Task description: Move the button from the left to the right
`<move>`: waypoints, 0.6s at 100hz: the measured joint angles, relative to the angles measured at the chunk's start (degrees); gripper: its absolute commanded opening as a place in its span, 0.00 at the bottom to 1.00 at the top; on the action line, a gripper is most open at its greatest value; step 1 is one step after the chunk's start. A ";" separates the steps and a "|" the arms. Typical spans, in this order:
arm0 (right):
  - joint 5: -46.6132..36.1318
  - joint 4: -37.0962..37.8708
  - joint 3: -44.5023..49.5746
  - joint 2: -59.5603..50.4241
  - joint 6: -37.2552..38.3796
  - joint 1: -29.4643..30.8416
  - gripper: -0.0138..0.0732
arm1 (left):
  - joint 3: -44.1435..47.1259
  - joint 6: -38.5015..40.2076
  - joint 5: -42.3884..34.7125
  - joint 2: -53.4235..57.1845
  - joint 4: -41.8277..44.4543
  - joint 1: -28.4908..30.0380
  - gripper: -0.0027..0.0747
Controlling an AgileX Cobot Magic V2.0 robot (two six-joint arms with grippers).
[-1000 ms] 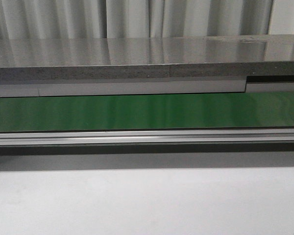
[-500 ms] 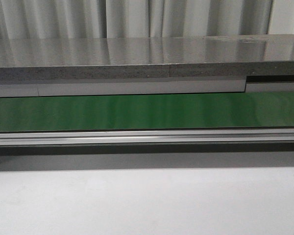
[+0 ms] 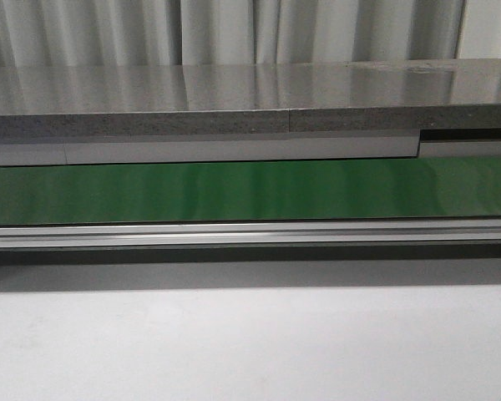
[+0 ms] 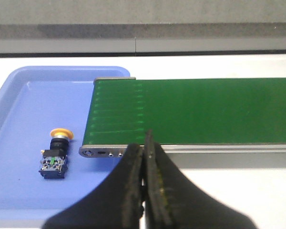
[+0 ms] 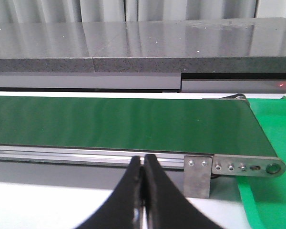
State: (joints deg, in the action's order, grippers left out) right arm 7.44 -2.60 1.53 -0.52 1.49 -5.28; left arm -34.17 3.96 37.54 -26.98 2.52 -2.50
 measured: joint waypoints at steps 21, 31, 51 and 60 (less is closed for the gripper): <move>0.00 0.00 0.00 0.00 0.00 0.00 0.08 | -1.53 0.00 0.55 -6.31 -0.22 0.00 0.01; 0.00 0.00 0.00 0.00 0.00 0.00 0.08 | -1.53 0.00 0.78 -8.28 -0.22 0.00 0.01; 0.00 0.00 0.00 0.00 0.00 0.00 0.08 | -1.53 0.00 1.28 -10.55 -0.22 0.00 0.02; 0.00 0.00 0.00 0.00 0.00 0.00 0.08 | -1.53 0.00 1.28 -11.01 -0.22 0.00 0.08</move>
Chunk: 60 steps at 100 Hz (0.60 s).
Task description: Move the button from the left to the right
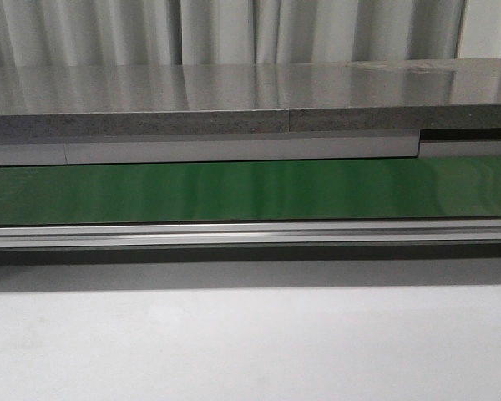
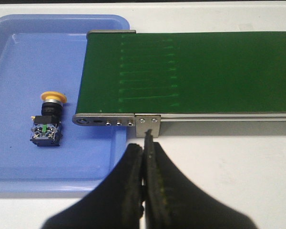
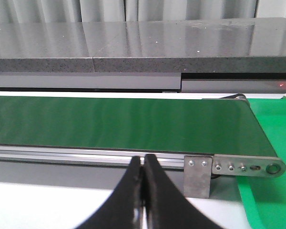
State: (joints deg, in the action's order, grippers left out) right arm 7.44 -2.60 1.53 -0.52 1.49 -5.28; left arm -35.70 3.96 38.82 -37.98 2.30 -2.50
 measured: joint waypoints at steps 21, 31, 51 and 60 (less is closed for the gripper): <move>0.00 0.00 0.00 0.00 0.00 0.00 0.08 | 0.00 0.00 0.02 -0.12 0.00 0.00 0.54; 0.00 0.00 0.00 0.00 0.00 0.00 0.08 | 0.00 0.00 0.12 -0.12 0.00 0.00 0.76; 0.00 0.00 0.00 0.00 0.00 0.00 0.08 | 0.00 0.00 0.00 -0.12 -0.88 0.00 0.79; 0.00 0.00 0.00 0.00 0.00 0.00 0.08 | -0.82 0.00 1.05 -0.35 -0.73 0.12 0.79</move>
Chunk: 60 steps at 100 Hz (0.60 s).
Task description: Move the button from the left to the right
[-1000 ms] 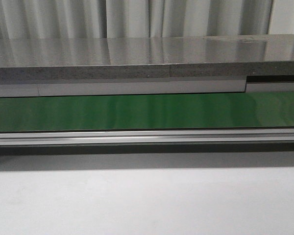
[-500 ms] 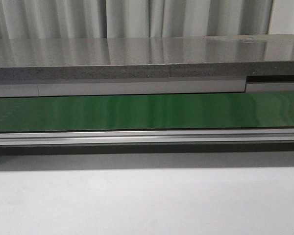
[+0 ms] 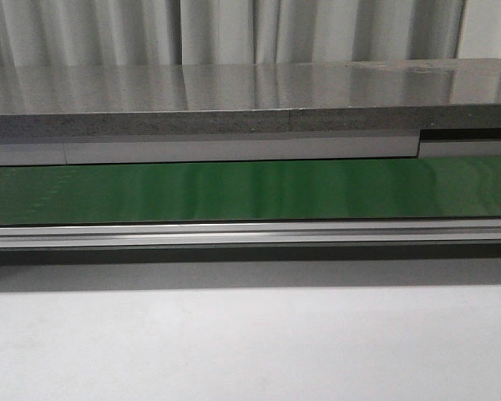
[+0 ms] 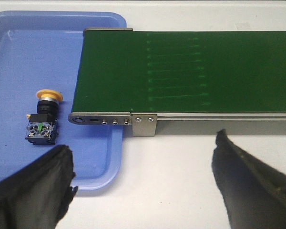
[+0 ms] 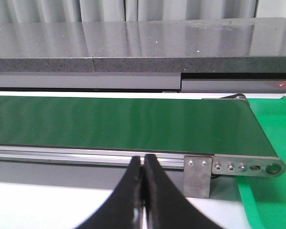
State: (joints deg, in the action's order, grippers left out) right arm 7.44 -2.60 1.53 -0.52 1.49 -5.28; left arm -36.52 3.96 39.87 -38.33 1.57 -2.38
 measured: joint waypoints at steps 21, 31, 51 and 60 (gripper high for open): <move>0.00 0.00 0.00 0.00 0.00 0.00 0.08 | -7.24 0.00 5.69 -5.28 2.90 3.29 0.79; 0.00 0.00 0.00 0.00 0.00 0.00 0.08 | -11.79 0.00 7.77 -9.98 4.92 6.71 0.79; 0.00 0.00 0.00 0.00 0.00 0.00 0.08 | -18.99 -2.84 8.18 -21.06 5.15 14.45 0.79; 0.00 0.00 0.00 0.00 0.00 0.00 0.08 | -21.04 -3.47 7.94 -26.20 4.85 16.79 0.79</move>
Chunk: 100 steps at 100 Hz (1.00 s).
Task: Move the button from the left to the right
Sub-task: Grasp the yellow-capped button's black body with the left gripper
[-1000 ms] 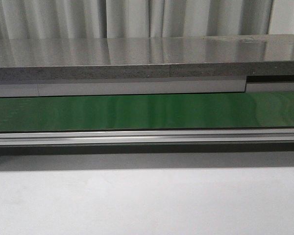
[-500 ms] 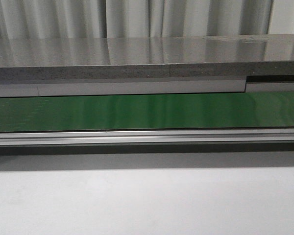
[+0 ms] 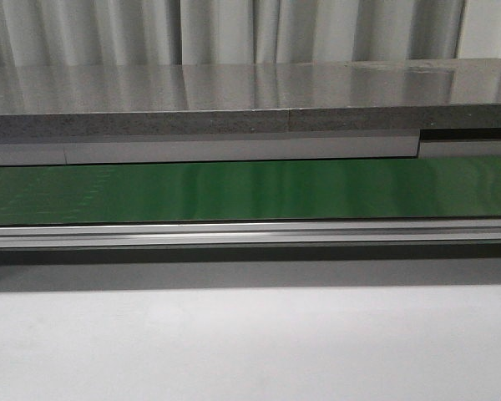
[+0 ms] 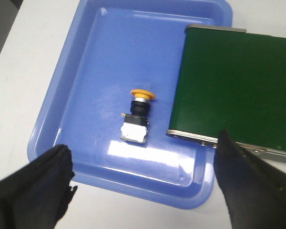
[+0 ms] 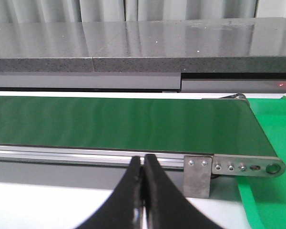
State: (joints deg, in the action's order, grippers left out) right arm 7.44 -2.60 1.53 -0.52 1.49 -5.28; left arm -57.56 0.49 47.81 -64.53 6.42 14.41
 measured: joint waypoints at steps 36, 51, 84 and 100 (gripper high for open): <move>0.00 0.00 0.00 0.00 0.00 0.00 0.08 | -7.88 -1.04 -1.35 -21.73 -0.24 4.15 0.79; 0.00 0.00 0.00 0.00 0.00 0.00 0.08 | -11.07 -1.68 -1.39 -28.75 -0.34 4.29 0.79; 0.00 0.00 0.00 0.00 0.00 0.00 0.08 | -14.61 -2.03 -1.16 -37.75 -0.47 4.29 0.79; 0.00 0.00 0.00 0.00 0.00 0.00 0.08 | -14.66 -2.16 -1.16 -40.05 -0.47 4.29 0.79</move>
State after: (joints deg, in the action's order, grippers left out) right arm 7.44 -2.60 1.53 -0.52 1.49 -5.28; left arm -72.22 -1.67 46.65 -104.58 5.95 18.70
